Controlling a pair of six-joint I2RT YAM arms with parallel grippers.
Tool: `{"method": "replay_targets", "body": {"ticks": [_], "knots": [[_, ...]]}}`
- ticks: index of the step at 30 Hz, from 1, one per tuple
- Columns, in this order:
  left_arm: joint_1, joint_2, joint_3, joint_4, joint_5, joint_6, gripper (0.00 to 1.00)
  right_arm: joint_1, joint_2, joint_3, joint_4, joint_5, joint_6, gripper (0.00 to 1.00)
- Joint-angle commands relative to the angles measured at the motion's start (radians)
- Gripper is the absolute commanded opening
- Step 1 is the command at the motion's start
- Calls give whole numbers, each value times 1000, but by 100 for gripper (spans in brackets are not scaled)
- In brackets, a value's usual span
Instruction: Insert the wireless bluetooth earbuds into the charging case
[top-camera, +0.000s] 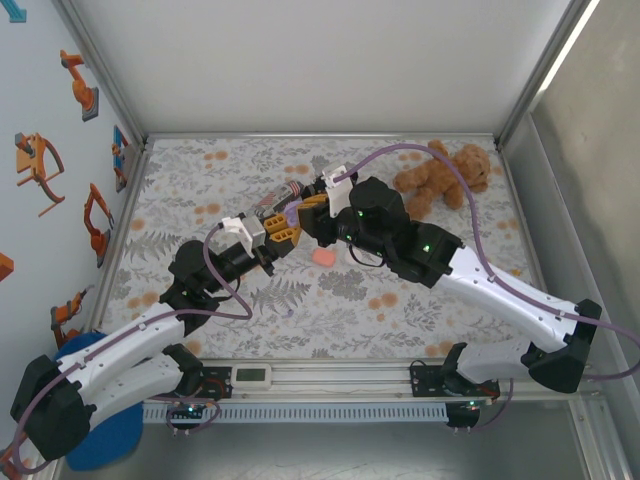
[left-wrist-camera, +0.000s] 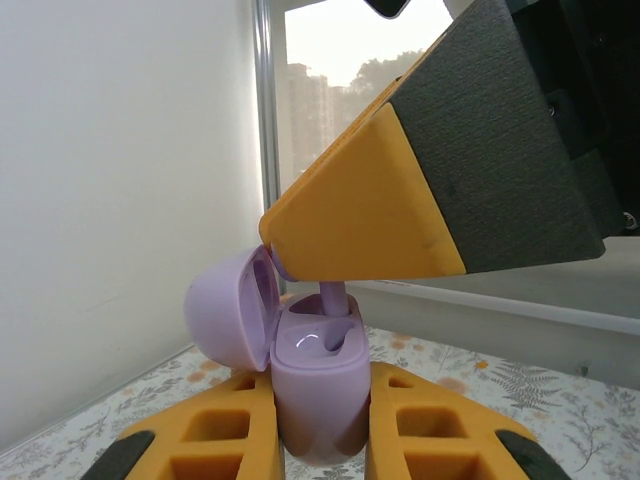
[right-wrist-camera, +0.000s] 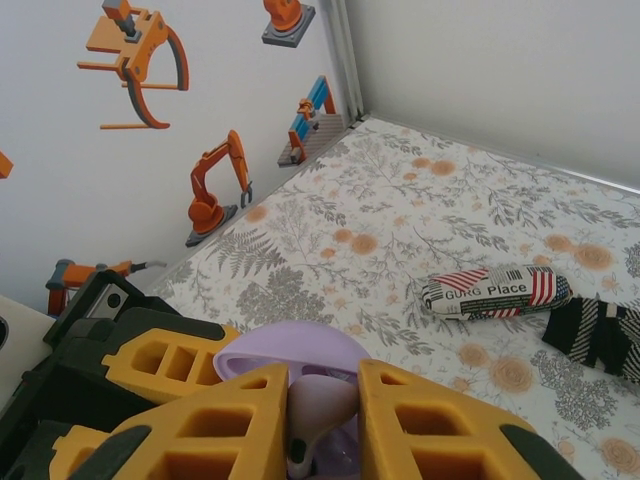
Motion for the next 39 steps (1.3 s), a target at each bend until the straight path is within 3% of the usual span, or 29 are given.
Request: {"method": "replay_targets", "body": {"ticks": [1, 13, 21, 31, 34, 39], "knots": [[-5, -1, 19, 46, 3, 12, 0, 11, 3, -4, -25, -8, 19, 24], [-7, 3, 18, 45, 5, 10, 0, 11, -13, 52, -53, 17, -26, 37], [-8, -8, 15, 37, -4, 14, 0, 11, -45, 78, -71, 61, -83, 60], [-8, -41, 7, -17, -34, 23, 0, 9, -141, -13, -71, 162, -116, 92], [-7, -59, 7, -52, -50, 23, 0, 5, -170, -57, -74, 187, -110, 99], [-7, -93, 0, -107, -71, 22, 0, -4, -208, -125, -89, 212, -87, 99]]}}
